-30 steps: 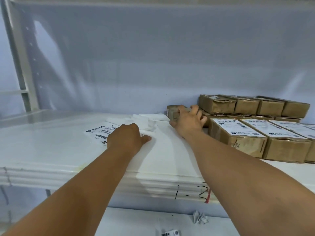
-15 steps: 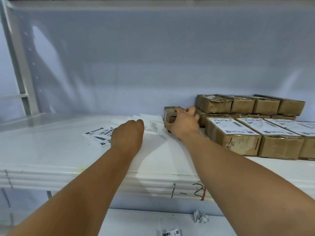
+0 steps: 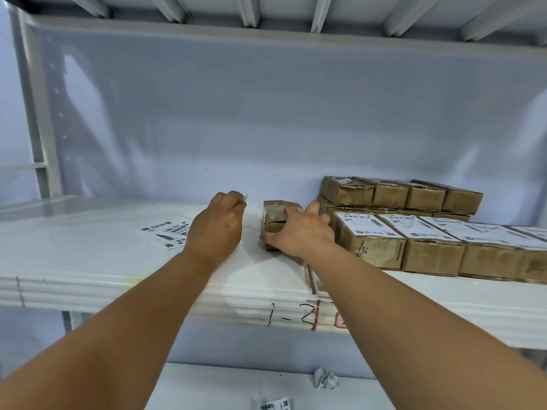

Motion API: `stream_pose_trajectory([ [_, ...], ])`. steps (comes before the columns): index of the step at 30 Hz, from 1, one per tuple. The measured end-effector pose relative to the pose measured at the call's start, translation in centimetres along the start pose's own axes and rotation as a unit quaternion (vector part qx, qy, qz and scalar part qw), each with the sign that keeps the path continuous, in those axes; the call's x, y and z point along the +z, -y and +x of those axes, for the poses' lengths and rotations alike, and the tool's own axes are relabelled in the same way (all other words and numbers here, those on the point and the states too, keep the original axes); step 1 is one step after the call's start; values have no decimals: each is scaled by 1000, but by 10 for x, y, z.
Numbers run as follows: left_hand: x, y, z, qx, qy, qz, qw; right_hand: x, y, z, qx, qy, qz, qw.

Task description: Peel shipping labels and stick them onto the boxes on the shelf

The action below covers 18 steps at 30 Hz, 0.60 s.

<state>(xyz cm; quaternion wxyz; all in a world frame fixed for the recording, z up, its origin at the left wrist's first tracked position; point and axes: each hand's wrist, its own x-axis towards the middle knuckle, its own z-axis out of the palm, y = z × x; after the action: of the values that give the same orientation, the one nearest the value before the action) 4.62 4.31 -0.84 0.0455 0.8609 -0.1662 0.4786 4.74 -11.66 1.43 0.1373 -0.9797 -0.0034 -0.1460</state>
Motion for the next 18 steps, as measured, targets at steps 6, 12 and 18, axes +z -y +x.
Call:
stream_pose_trajectory([
  [6, -4, -5, 0, 79, 41, 51, 995, -2, -19, -18, -107, -92, 0, 990],
  [12, -8, -14, 6, 121, 31, 58, 990, -11, -27, -11, -146, -135, 249, 948],
  [18, 11, -36, 36, 128, 8, 9, 992, -18, -20, 15, -107, -142, 448, 876],
])
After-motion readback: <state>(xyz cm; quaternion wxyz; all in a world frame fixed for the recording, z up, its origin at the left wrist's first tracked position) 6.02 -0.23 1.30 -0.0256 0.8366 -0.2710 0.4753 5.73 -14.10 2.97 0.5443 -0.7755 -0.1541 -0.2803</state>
